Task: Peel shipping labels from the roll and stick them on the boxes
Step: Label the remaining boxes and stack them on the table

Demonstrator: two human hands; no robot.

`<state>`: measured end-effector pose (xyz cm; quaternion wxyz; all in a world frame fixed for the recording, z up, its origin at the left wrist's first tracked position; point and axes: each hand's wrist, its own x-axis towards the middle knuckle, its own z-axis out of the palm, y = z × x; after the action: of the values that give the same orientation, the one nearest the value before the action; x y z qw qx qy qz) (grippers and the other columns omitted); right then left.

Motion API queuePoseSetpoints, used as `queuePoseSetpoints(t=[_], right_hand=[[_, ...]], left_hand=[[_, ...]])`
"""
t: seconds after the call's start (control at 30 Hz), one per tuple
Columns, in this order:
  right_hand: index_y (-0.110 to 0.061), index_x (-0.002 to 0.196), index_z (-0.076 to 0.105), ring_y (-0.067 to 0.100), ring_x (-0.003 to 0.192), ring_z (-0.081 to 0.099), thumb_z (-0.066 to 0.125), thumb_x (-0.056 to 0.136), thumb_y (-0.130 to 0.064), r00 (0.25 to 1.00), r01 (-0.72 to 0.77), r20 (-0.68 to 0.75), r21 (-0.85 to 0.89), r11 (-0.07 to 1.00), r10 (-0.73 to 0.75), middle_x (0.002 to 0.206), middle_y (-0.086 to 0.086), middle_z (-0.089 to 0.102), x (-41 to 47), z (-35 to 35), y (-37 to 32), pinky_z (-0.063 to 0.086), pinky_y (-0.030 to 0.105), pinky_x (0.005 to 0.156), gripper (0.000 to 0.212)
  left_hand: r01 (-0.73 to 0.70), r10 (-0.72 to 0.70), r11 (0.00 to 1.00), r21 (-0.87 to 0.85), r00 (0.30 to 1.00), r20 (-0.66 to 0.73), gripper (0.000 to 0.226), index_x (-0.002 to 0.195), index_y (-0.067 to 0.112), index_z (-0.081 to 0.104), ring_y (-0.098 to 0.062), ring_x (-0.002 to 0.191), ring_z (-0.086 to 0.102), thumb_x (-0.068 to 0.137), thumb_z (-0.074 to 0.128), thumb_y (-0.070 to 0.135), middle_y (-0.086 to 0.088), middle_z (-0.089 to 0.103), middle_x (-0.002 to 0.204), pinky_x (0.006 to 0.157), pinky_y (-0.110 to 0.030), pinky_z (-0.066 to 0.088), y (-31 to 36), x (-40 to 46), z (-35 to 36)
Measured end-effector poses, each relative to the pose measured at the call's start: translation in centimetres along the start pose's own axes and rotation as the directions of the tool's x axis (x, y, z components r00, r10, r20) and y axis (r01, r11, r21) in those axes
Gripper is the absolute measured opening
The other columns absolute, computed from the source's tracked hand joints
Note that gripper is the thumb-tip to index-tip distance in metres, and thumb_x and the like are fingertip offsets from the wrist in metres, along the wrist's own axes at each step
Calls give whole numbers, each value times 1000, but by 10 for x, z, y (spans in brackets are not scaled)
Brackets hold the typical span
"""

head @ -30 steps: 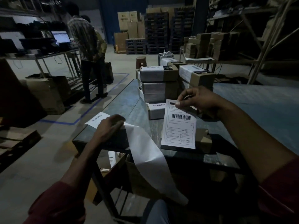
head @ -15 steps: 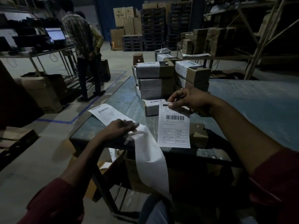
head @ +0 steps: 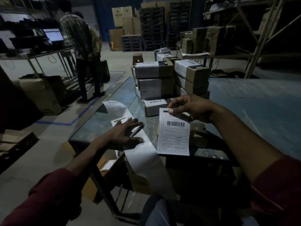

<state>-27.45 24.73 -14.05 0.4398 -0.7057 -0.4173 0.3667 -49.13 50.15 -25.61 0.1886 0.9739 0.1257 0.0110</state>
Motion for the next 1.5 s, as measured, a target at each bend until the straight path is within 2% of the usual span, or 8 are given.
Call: queuePoseSetpoints(t=[0.2,0.3,0.5,0.67,0.93,1.17,1.27,1.5], right_hand=[[-19,103,78,6,68,67,81,88,-20,1000,-18,-19,-26,999,17,87,-1,76,2,0,-1,49,23,53,15],[-18,104,78,7,69,68,81,87,-21,999,-23,-33,-36,999,22,89,0,76,0,-4,0,50,23,52,17],[-18,103,78,12,76,71,81,87,-21,996,-25,-89,-54,998,20,98,4,79,-4,-10,9,53,25,53,17],[-20,102,78,12,74,73,81,88,-21,991,-50,-129,-78,996,40,96,2,80,-4,-16,13,52,24,51,14],[-20,100,79,21,86,74,83,87,-21,980,-62,-198,-181,982,26,94,3,79,-6,-25,27,57,31,65,14],[-18,99,79,10,73,72,82,88,-20,970,-86,-241,-230,969,29,87,0,79,-15,-38,35,54,23,54,12],[-18,98,79,9,70,71,84,86,-21,968,-72,-249,-241,968,10,83,-1,78,-16,-36,38,52,21,53,14],[-25,92,80,19,91,76,87,82,-30,961,-71,-277,-252,965,-1,89,-5,79,-15,-36,49,62,42,84,14]], left_hand=[[17,-112,965,-260,928,-355,89,141,34,62,-9,141,47,76,53,93,8,55,153,116,-38,40,9,-10,-5],[-21,-120,951,-309,895,-430,91,131,31,69,-1,125,58,72,51,97,13,66,136,103,-26,47,9,-17,0],[12,-96,972,-236,933,-346,79,131,34,69,-15,134,57,78,53,91,1,60,149,108,-37,48,10,-13,-3],[-70,-85,945,-320,891,-446,45,130,26,72,-11,129,58,96,63,56,3,68,137,104,-35,50,42,4,-10],[-166,-44,829,-534,933,-358,62,132,33,70,-7,129,61,91,55,77,9,68,138,111,-53,48,90,20,8],[-212,98,837,-505,965,-243,72,142,40,59,-4,134,54,78,81,64,13,59,146,105,-21,43,136,30,13],[-234,123,822,-519,963,-239,76,144,39,57,-4,129,59,77,90,49,12,62,142,108,-32,52,143,36,17],[-272,139,820,-503,948,-286,75,146,44,53,3,127,57,80,90,42,17,60,142,105,-24,51,143,33,27]])
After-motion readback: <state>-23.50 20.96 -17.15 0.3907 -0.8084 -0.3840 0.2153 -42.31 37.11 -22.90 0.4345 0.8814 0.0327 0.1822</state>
